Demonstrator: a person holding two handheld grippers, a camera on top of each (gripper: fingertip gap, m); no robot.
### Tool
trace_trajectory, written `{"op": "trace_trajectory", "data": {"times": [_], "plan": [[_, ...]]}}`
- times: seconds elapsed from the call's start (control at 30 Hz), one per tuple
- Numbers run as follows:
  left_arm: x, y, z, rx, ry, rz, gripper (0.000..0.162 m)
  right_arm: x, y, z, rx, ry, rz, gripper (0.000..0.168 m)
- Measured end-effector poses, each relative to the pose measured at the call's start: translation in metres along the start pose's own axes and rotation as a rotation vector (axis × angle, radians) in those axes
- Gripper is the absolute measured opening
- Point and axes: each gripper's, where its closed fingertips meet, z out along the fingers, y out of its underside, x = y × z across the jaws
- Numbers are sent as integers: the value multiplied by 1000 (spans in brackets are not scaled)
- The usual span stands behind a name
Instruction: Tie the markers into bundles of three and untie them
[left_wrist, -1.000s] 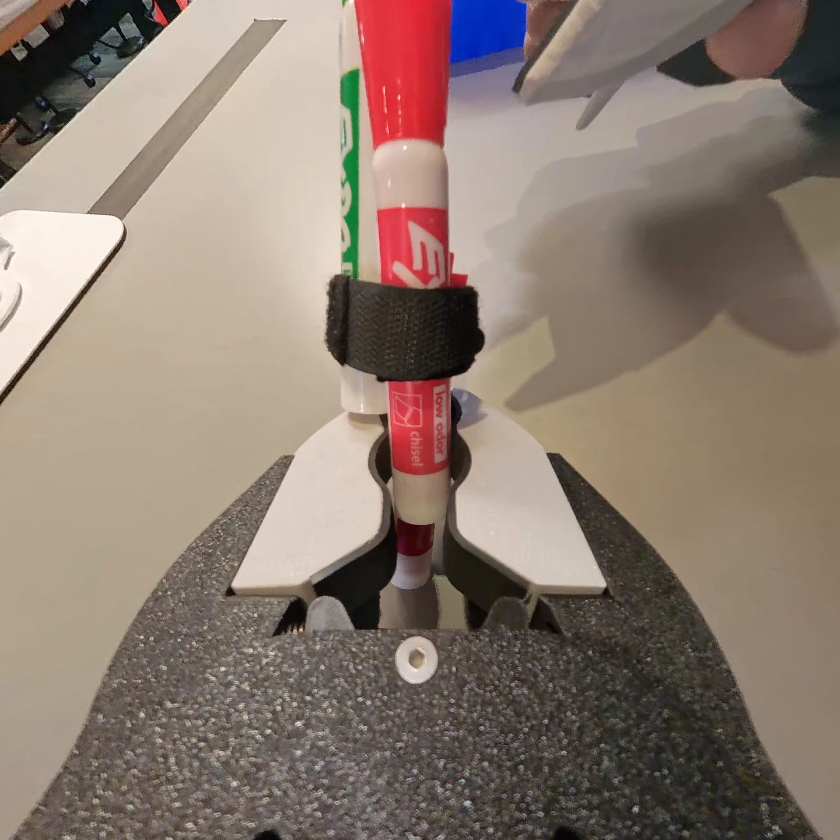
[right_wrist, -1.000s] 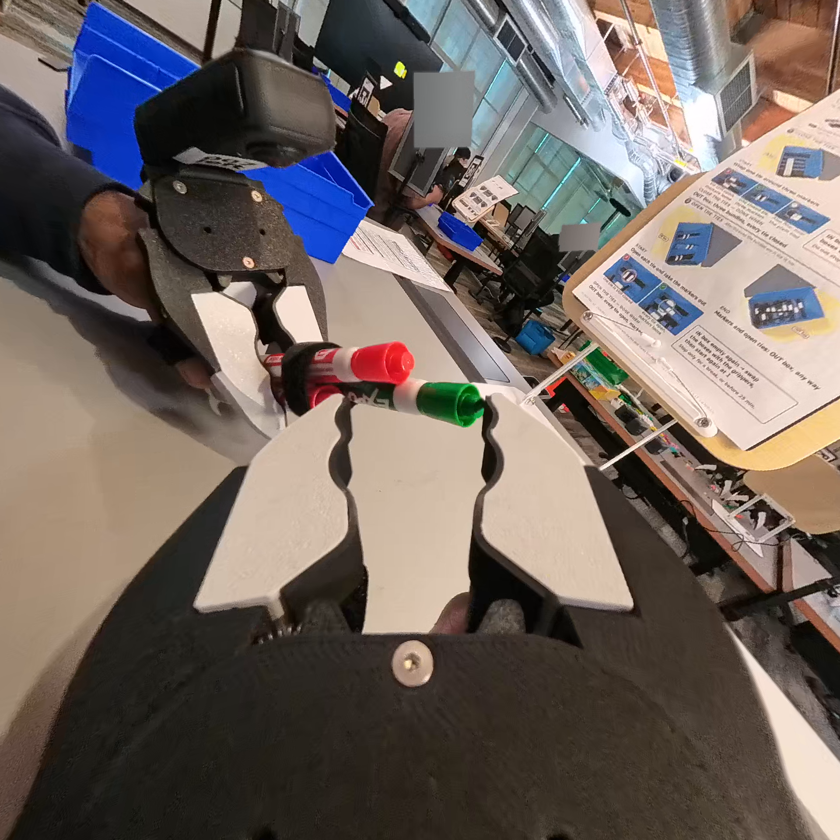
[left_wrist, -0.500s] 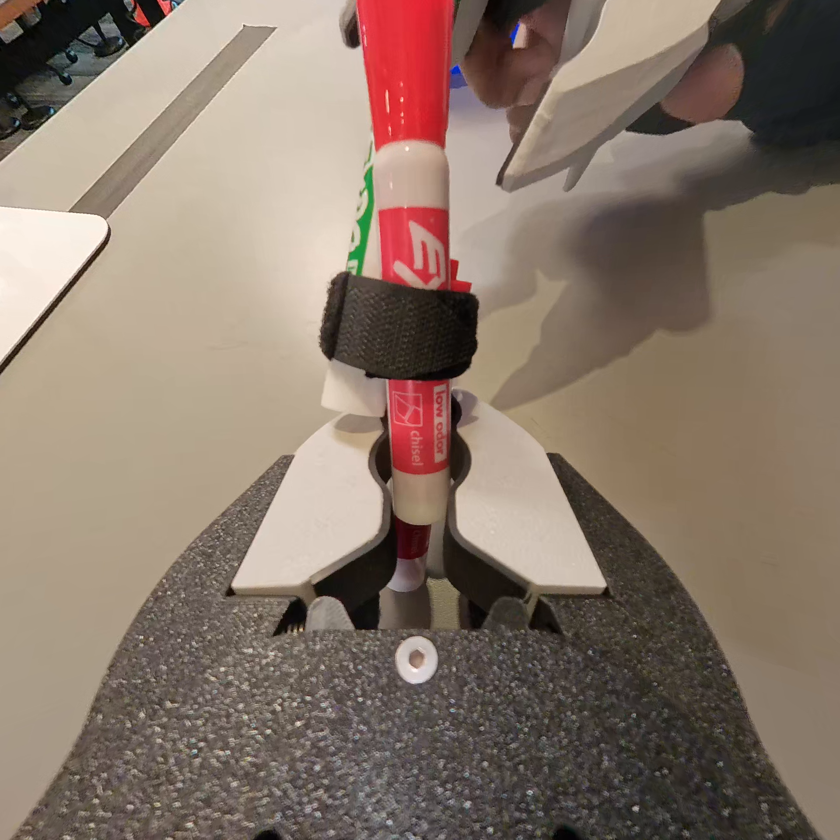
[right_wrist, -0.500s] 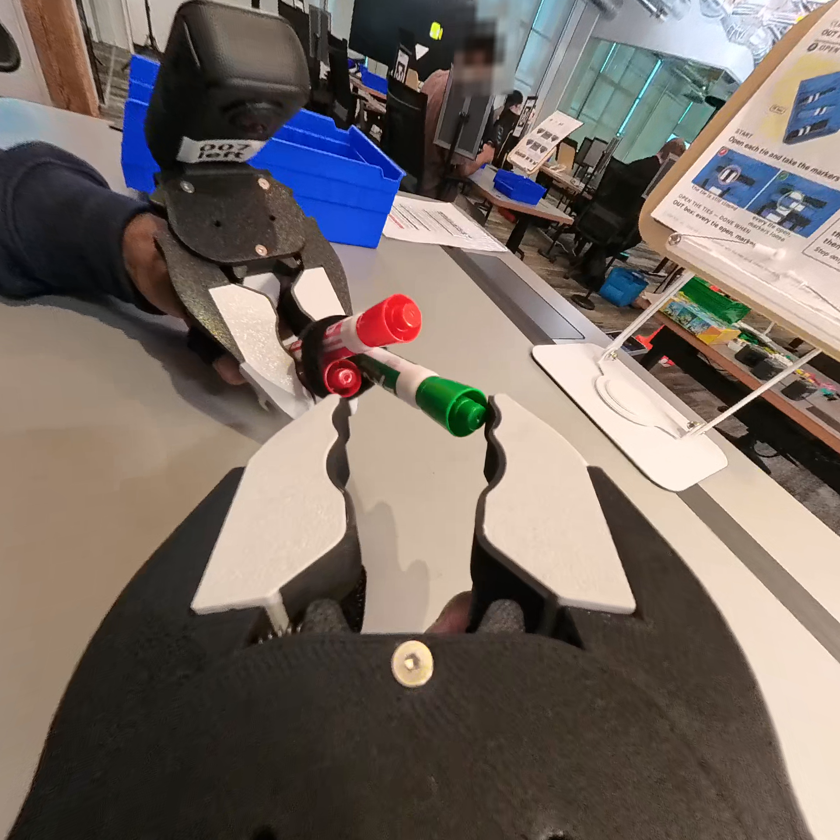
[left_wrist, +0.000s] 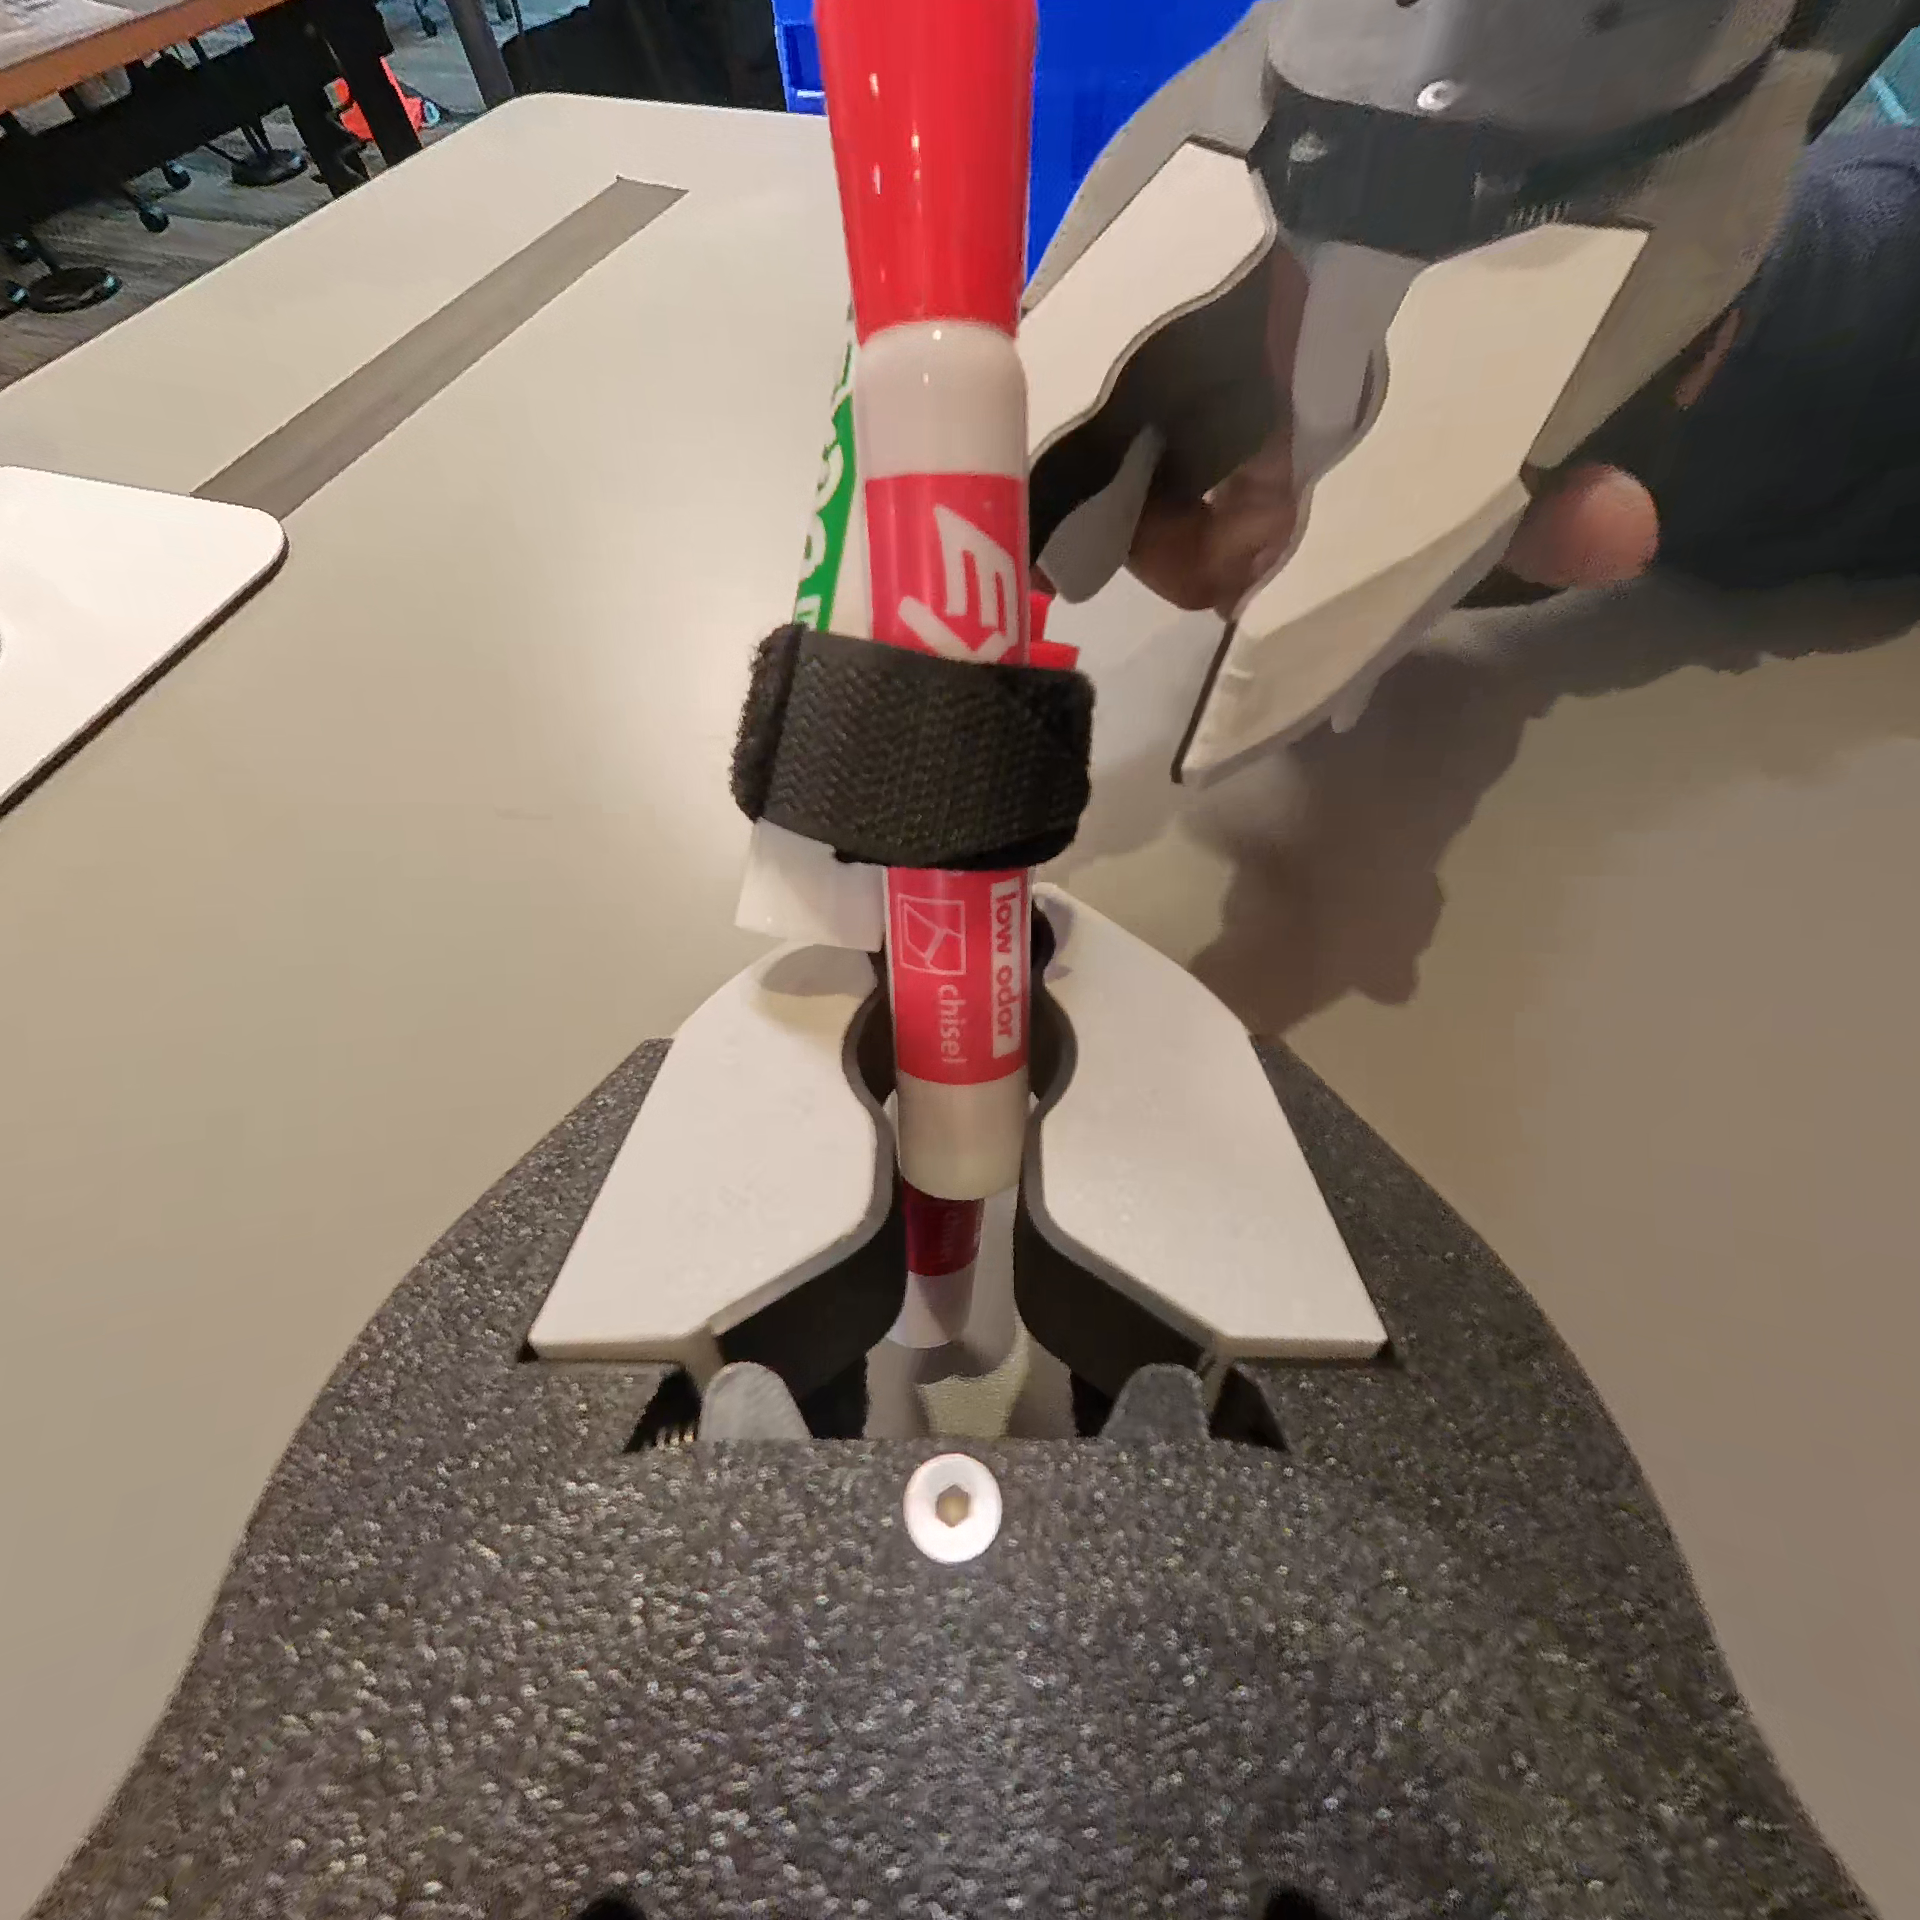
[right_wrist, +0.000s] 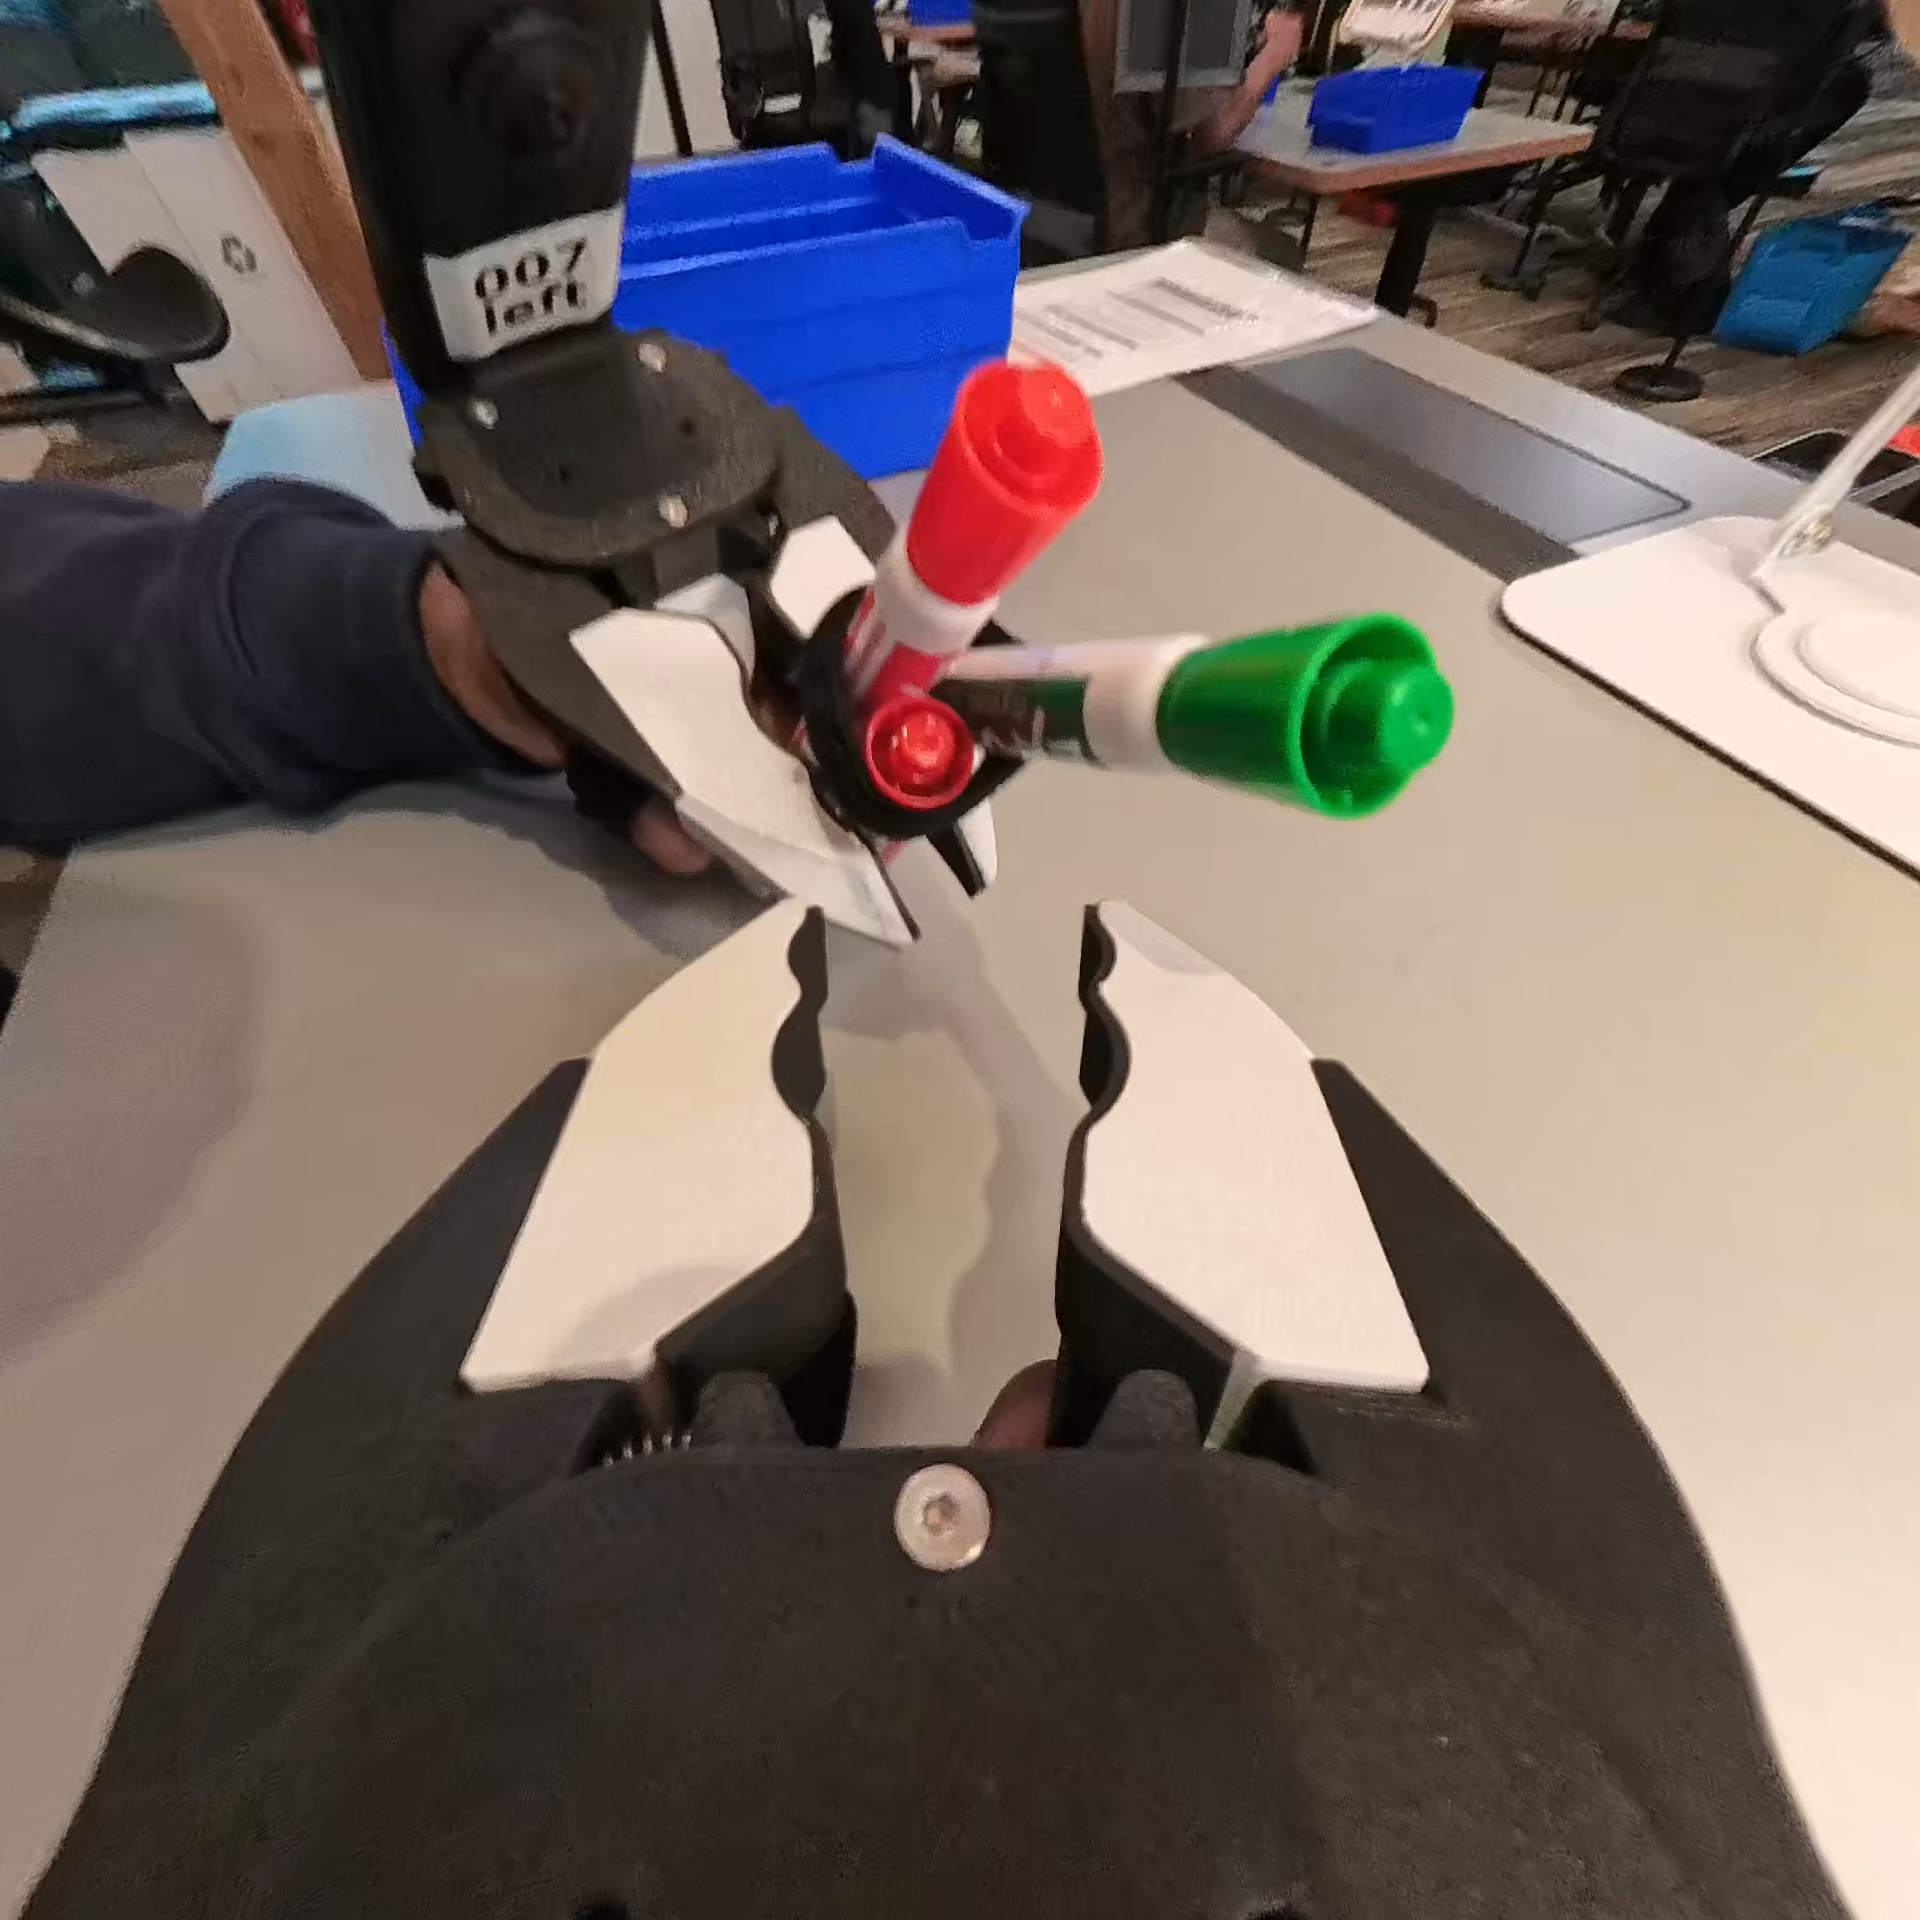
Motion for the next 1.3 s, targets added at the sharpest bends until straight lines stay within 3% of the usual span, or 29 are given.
{"op": "trace_trajectory", "data": {"times": [0.2, 0.63, 1.3], "plan": [[0, 2, 2, -15, -21, 30, 20, -3, -20, 3, 119, -2, 133, 32], [-8, 11, 6, -94, -159, 212, 20, -4, -15, 5, 119, -25, 200, 9], [-16, 11, 5, -90, -225, 298, 20, 4, -23, -11, 183, -29, 198, 8]]}}
